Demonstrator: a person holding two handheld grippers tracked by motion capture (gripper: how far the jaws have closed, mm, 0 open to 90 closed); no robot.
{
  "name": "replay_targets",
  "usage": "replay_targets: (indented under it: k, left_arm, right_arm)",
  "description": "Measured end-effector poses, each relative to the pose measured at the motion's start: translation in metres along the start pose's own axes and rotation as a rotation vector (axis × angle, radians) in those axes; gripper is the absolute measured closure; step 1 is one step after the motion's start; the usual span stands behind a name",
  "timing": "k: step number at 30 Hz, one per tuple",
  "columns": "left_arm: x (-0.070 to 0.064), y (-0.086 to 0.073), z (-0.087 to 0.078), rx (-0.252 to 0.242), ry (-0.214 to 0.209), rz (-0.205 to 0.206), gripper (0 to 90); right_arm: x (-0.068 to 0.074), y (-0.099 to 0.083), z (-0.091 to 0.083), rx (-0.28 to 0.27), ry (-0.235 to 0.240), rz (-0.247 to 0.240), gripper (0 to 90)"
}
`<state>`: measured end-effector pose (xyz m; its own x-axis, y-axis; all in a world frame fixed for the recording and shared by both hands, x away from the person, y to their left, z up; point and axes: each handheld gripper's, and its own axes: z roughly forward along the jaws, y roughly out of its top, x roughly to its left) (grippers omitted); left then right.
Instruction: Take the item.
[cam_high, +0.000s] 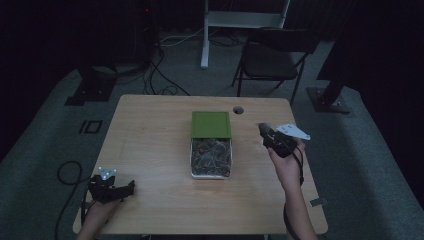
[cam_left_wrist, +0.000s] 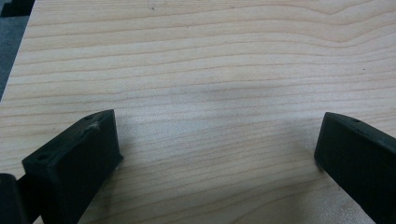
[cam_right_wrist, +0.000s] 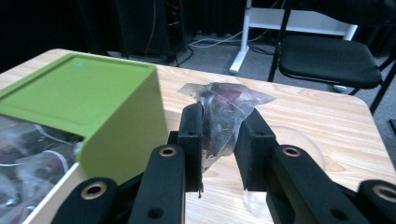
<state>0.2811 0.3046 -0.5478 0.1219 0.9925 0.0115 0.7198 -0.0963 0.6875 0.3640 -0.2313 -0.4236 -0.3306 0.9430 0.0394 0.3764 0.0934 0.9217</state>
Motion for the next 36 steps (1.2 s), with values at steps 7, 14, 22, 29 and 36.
replay_targets:
  k: [7,14,22,29,36]
  left_arm:
    - [0.000,0.000,0.000,-0.001,0.000,-0.001,0.5]
    - [0.000,0.000,0.000,0.000,0.000,0.000,0.5]
    - [0.000,0.000,0.000,-0.001,0.000,-0.001,0.5]
    - [0.000,0.000,0.000,-0.001,-0.001,-0.001,0.5]
    - [0.000,0.000,0.000,-0.001,-0.001,-0.001,0.5]
  right_arm:
    - [-0.014,0.006,0.007,0.017,-0.032,0.012,74.0]
    - [-0.029,0.006,0.015,0.038,-0.060,0.044,74.1]
    - [-0.038,0.003,0.025,0.066,-0.063,0.057,74.1]
    - [-0.041,0.001,0.031,0.091,-0.075,0.065,74.1]
    - [-0.044,-0.006,0.036,0.125,-0.075,0.072,74.0]
